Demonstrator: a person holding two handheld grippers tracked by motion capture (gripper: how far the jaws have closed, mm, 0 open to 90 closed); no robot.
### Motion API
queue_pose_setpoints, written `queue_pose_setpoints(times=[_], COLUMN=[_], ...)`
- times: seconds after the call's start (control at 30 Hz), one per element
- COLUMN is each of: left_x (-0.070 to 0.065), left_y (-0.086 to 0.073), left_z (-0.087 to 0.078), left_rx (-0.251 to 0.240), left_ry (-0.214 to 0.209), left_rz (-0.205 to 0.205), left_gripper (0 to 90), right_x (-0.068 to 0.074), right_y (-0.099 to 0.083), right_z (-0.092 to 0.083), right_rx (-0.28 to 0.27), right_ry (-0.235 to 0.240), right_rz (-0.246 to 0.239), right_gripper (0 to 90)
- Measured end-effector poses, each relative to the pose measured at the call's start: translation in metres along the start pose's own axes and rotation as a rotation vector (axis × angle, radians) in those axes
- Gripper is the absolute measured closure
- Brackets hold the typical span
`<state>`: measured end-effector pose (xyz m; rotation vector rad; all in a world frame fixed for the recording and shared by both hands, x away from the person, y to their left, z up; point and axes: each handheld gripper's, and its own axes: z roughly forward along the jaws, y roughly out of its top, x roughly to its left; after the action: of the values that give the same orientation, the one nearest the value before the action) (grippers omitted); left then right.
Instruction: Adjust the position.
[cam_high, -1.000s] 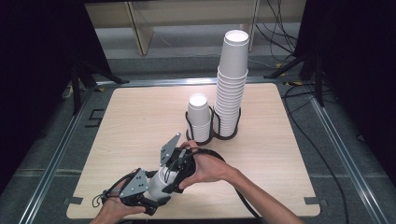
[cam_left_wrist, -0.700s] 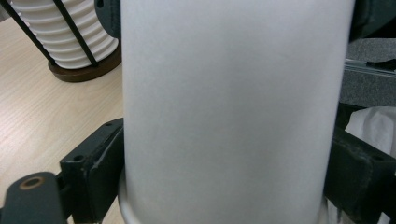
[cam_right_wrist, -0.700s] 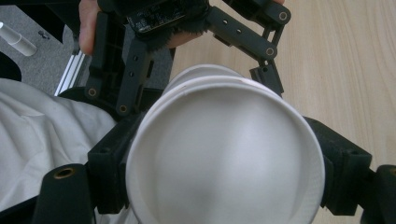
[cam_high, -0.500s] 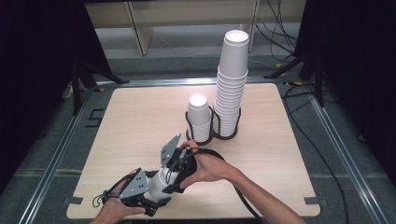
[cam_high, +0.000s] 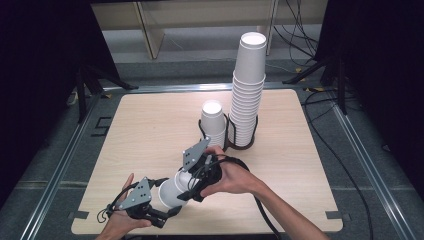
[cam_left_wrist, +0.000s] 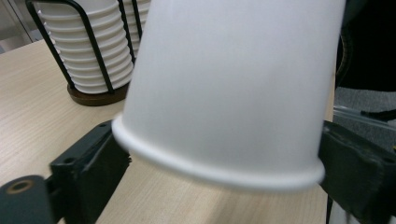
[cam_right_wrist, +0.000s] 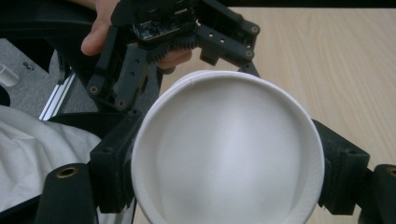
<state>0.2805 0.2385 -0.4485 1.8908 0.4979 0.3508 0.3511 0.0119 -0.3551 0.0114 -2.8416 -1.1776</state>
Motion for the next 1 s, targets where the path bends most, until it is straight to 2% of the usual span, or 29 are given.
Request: queue_pose_setpoints(times=[0.03, 0.07, 0.13, 0.17, 0.23, 0.27, 0.3, 0.33, 0.37, 0.43, 0.47, 0.57, 0.6, 0.67, 1.0], left_x=[0.001, 0.001, 0.003, 0.004, 0.006, 0.006, 0.007, 0.007, 0.007, 0.008, 0.008, 0.009, 0.009, 0.008, 0.008], left_y=[-0.001, -0.001, -0.001, 0.0, 0.001, 0.002, 0.001, 0.002, 0.001, 0.002, 0.002, 0.001, 0.001, 0.001, 0.001], left_z=[0.0, -0.002, -0.002, -0.004, -0.005, -0.007, -0.007, -0.008, -0.008, -0.009, -0.009, -0.009, -0.007, -0.008, -0.009], left_rx=[-0.013, -0.003, -0.043, -0.039, -0.087, -0.082, -0.105, -0.095, -0.112, -0.107, -0.112, -0.107, -0.124, -0.104, -0.111], left_ry=[-0.008, 0.003, 0.001, 0.01, -0.004, 0.003, -0.004, 0.007, 0.002, 0.015, 0.019, 0.02, 0.013, 0.022, 0.023], left_rz=[-0.006, -0.002, -0.032, -0.03, -0.062, -0.068, -0.073, -0.077, -0.081, -0.091, -0.102, -0.097, -0.099, -0.096, -0.095], left_gripper=[12.3, 15.8, 14.5, 14.4, 14.6, 14.7, 14.7, 14.7, 14.7, 14.8, 14.7, 14.7, 14.7, 14.8, 14.7], right_x=[0.0, -0.004, -0.006, -0.004, -0.01, -0.011, -0.013, -0.014, -0.016, -0.018, -0.019, -0.02, -0.02, -0.019, -0.019], right_y=[0.0, -0.001, -0.003, -0.006, -0.009, -0.012, -0.014, -0.018, -0.021, -0.028, -0.031, -0.039, -0.041, -0.045, -0.055], right_z=[-0.003, -0.005, -0.013, -0.019, -0.024, -0.027, -0.03, -0.033, -0.035, -0.038, -0.039, -0.039, -0.04, -0.039, -0.034], right_rx=[-0.03, -0.063, -0.102, -0.114, -0.178, -0.208, -0.241, -0.274, -0.3, -0.336, -0.347, -0.371, -0.379, -0.386, -0.42], right_ry=[0.009, -0.001, -0.006, -0.015, -0.042, -0.049, -0.046, -0.049, -0.052, -0.054, -0.049, -0.046, -0.045, -0.028, -0.022], right_rz=[0.005, -0.043, -0.014, 0.037, 0.006, 0.022, 0.036, 0.048, 0.057, 0.076, 0.087, 0.103, 0.107, 0.125, 0.14], right_gripper=[23.6, 23.6, 23.6, 23.6, 23.6, 23.6, 23.6, 23.5, 23.6, 23.5, 23.5, 23.5, 23.5, 23.5, 23.5])
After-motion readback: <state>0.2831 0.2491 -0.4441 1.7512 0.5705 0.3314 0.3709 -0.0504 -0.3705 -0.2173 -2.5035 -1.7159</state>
